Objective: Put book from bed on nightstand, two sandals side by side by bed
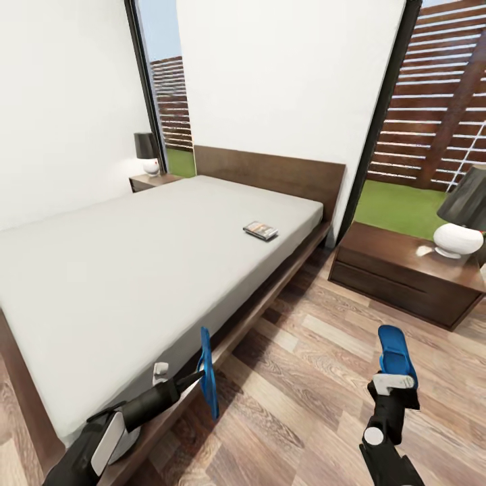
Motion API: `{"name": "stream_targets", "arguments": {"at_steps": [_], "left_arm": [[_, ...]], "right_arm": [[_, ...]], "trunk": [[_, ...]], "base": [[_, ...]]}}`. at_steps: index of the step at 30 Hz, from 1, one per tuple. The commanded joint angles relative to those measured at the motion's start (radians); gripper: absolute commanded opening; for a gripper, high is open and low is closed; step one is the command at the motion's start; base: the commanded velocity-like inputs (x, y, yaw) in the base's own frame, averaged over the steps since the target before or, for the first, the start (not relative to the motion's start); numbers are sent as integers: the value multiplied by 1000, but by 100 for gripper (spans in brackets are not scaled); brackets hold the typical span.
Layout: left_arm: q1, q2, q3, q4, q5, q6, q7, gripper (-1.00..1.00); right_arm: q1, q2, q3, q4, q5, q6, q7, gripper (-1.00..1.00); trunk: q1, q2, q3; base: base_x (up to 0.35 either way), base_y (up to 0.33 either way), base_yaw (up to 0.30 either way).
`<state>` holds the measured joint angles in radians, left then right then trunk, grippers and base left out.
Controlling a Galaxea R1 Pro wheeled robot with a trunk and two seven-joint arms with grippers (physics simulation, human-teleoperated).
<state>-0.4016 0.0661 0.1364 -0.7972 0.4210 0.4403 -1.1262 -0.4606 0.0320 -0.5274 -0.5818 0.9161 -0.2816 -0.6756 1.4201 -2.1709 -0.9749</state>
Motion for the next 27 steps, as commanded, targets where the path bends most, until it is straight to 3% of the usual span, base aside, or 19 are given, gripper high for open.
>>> {"name": "stream_targets", "arguments": {"at_steps": [1, 4, 6, 8, 11, 13, 15, 17, 19, 21, 24, 27], "left_arm": [[0, 0, 0, 1, 4, 9, -2, -100], [0, 0, 0, 1, 4, 9, -2, -100], [0, 0, 0, 1, 4, 9, -1, -100], [0, 0, 0, 1, 4, 9, -1, -100], [0, 0, 0, 1, 3, 8, -1, -100], [0, 0, 0, 1, 2, 8, 2, -100], [0, 0, 0, 1, 3, 8, 11, -100], [0, 0, -1, 1, 4, 8, 15, -100], [0, 0, 0, 1, 4, 8, 18, -100], [0, 0, 0, 1, 4, 8, 19, -100], [0, 0, 0, 1, 4, 8, 20, -100], [0, 0, 0, 1, 4, 8, 20, -100]], "right_arm": [[-1, 2, -9, 3, 20, -7, 0, -100], [-1, 1, -12, 6, 31, -8, 5, -100], [-1, 1, -14, 7, 17, -7, 8, -100], [-1, 0, -14, 8, -66, -6, 22, -100], [-1, 0, -14, 7, -141, -6, 69, -100], [-1, 1, -14, 8, -159, -6, 82, -100], [-1, 5, -8, 34, -148, 5, 83, -100], [-1, 6, 6, 70, -102, 16, 84, -100], [-1, 7, 41, 115, -10, 45, 84, -100], [-1, 7, 92, 171, 150, 111, 83, -100], [-1, 6, 120, 207, 302, 198, 87, -100], [-1, 5, 129, 218, 358, 241, 95, -100]], "trunk": [[-4, 7, 2], [-16, 28, 12], [-23, 42, 18], [-31, 56, 24], [-42, 77, 34], [-50, 91, 40], [-58, 105, 46], [-65, 119, 53], [-73, 133, 59], [-81, 147, 65], [-92, 168, 74], [-104, 189, 84]], "base": [[0, 0, 0], [0, 0, 0], [0, 0, 0], [0, 0, 0], [0, 0, 0], [0, 0, 0], [0, 0, 0], [0, 0, 0], [0, 0, 0], [0, 0, 0], [0, 0, 0], [0, 0, 0]]}}
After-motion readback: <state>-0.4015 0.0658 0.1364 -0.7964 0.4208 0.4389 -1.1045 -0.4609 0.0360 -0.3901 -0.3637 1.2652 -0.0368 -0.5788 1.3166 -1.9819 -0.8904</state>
